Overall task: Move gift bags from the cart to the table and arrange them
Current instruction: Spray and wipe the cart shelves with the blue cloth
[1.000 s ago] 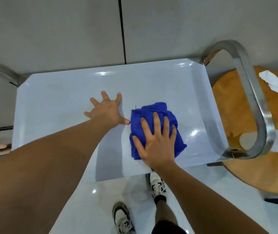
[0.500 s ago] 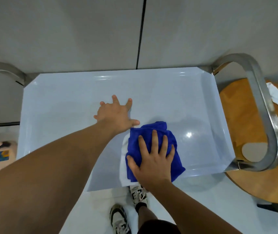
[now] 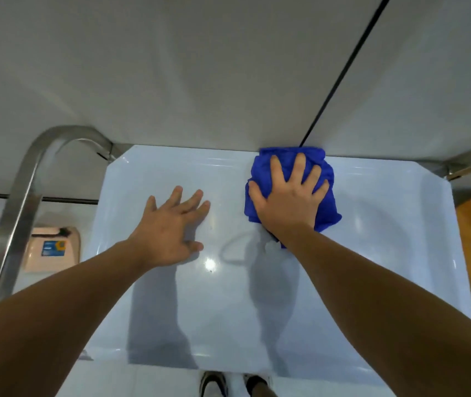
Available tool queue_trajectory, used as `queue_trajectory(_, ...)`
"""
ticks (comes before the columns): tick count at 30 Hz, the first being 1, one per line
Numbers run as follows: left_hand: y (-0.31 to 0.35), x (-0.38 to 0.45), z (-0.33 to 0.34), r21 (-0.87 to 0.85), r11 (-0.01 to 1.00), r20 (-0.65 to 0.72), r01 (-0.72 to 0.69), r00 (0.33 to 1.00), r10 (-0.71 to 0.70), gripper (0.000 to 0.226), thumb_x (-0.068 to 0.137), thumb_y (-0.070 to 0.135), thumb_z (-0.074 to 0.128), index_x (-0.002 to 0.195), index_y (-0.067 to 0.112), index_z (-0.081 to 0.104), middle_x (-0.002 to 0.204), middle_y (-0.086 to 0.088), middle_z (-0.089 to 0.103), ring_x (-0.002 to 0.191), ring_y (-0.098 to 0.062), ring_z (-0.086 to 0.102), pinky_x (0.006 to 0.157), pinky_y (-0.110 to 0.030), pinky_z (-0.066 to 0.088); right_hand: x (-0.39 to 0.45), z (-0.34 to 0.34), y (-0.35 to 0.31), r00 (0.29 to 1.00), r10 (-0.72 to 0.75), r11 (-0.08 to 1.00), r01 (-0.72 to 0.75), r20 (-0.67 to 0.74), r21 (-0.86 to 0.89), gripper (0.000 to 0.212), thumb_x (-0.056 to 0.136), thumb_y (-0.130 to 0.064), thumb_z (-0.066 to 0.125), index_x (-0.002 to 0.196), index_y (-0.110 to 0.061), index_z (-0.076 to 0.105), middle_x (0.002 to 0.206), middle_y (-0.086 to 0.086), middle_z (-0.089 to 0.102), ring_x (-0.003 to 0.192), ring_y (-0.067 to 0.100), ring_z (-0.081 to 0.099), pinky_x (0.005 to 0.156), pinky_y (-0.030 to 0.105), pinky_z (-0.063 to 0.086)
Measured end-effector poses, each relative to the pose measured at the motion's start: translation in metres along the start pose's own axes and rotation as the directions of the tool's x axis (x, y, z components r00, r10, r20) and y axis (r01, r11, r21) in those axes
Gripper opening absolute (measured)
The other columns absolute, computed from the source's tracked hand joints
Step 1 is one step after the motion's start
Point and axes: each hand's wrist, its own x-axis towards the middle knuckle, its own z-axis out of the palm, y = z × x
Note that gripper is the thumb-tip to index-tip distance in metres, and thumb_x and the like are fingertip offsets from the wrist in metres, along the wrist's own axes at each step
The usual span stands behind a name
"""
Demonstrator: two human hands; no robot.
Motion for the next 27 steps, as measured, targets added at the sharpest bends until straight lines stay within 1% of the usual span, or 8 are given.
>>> queue_trajectory(4, 0.003, 0.004, 0.0, 0.04, 0.999, 0.039, 0.007, 0.999, -0.008, 0.085, 0.097, 0.064, 0.042, 0.159, 0.037, -0.01, 0.166, 0.01, -0.02, 0.154, -0.028, -0.018, 0.121, -0.064, 0.005, 0.005, 0.004, -0.005, 0.998, 0.024, 1.0, -0.025, -0.055, -0.015, 0.068, 0.09, -0.072, 0.042, 0.145, -0.031, 0.047, 0.153, 0.02, 0.039, 0.135, 0.053, 0.037, 0.107, 0.071, 0.029)
queue_trajectory(8, -0.001, 0.003, 0.0, 0.004, 1.0, 0.038, -0.001, 0.999, 0.001, 0.086, 0.096, 0.065, 0.044, 0.159, 0.039, -0.008, 0.167, 0.01, -0.017, 0.154, -0.026, -0.018, 0.12, -0.065, 0.001, -0.002, 0.005, -0.008, 0.997, 0.068, 0.998, -0.067, -0.042, 0.015, 0.067, 0.091, -0.072, 0.042, 0.146, -0.033, 0.046, 0.156, 0.017, 0.037, 0.138, 0.051, 0.035, 0.109, 0.07, 0.029)
queue_trajectory(11, -0.001, 0.005, 0.001, 0.034, 0.999, 0.032, -0.009, 0.999, 0.008, 0.087, 0.095, 0.068, 0.044, 0.159, 0.039, -0.008, 0.167, 0.01, -0.016, 0.154, -0.028, -0.017, 0.12, -0.067, 0.002, -0.032, 0.0, -0.014, 0.997, 0.075, 0.996, -0.077, 0.027, 0.051, 0.067, 0.095, -0.072, 0.036, 0.15, -0.034, 0.038, 0.161, 0.015, 0.029, 0.144, 0.048, 0.027, 0.113, 0.069, 0.024)
queue_trajectory(14, -0.001, 0.006, 0.001, 0.027, 1.0, 0.024, -0.002, 1.0, 0.002, 0.087, 0.094, 0.068, 0.046, 0.159, 0.04, -0.006, 0.167, 0.01, -0.014, 0.154, -0.027, -0.015, 0.119, -0.067, 0.003, -0.095, -0.007, -0.025, 0.986, 0.033, 0.996, -0.045, 0.165, 0.075, 0.068, 0.096, -0.074, 0.026, 0.154, -0.038, 0.023, 0.167, 0.01, 0.012, 0.151, 0.044, 0.012, 0.118, 0.066, 0.013)
queue_trajectory(16, -0.003, 0.006, 0.002, 0.01, 1.0, 0.002, -0.012, 1.0, 0.012, 0.087, 0.094, 0.068, 0.047, 0.159, 0.041, -0.005, 0.168, 0.011, -0.013, 0.155, -0.026, -0.014, 0.118, -0.069, 0.003, -0.146, -0.01, -0.034, 0.974, 0.034, 0.995, -0.054, 0.222, 0.085, 0.068, 0.096, -0.074, 0.025, 0.154, -0.04, 0.019, 0.168, 0.007, 0.005, 0.152, 0.041, 0.006, 0.119, 0.065, 0.009)
queue_trajectory(20, -0.007, 0.006, 0.005, 0.002, 0.999, -0.009, -0.037, 0.999, 0.037, 0.087, 0.094, 0.069, 0.046, 0.159, 0.04, -0.005, 0.168, 0.011, -0.013, 0.155, -0.027, -0.013, 0.117, -0.071, 0.004, -0.238, -0.015, -0.061, 0.975, 0.083, 0.993, -0.099, 0.206, 0.069, 0.067, 0.094, -0.071, 0.036, 0.151, -0.036, 0.037, 0.163, 0.011, 0.024, 0.148, 0.043, 0.021, 0.116, 0.066, 0.02)
queue_trajectory(22, -0.008, 0.006, 0.005, 0.003, 0.999, -0.022, -0.047, 0.999, 0.047, 0.088, 0.093, 0.069, 0.046, 0.159, 0.04, -0.005, 0.168, 0.011, -0.013, 0.155, -0.027, -0.012, 0.117, -0.071, 0.005, -0.269, -0.017, -0.077, 0.969, 0.09, 0.993, -0.106, 0.228, 0.057, 0.067, 0.092, -0.071, 0.041, 0.149, -0.035, 0.041, 0.161, 0.011, 0.029, 0.146, 0.044, 0.026, 0.114, 0.066, 0.023)
queue_trajectory(27, -0.006, 0.006, 0.006, 0.003, 0.999, -0.059, -0.052, 0.997, 0.052, 0.087, 0.094, 0.068, 0.046, 0.159, 0.039, -0.004, 0.168, 0.01, -0.011, 0.155, -0.028, -0.012, 0.117, -0.071, 0.004, -0.267, -0.012, -0.096, 0.969, 0.14, 0.989, -0.144, 0.204, 0.007, 0.069, 0.09, -0.072, 0.043, 0.147, -0.033, 0.043, 0.16, 0.014, 0.031, 0.143, 0.047, 0.029, 0.111, 0.068, 0.023)
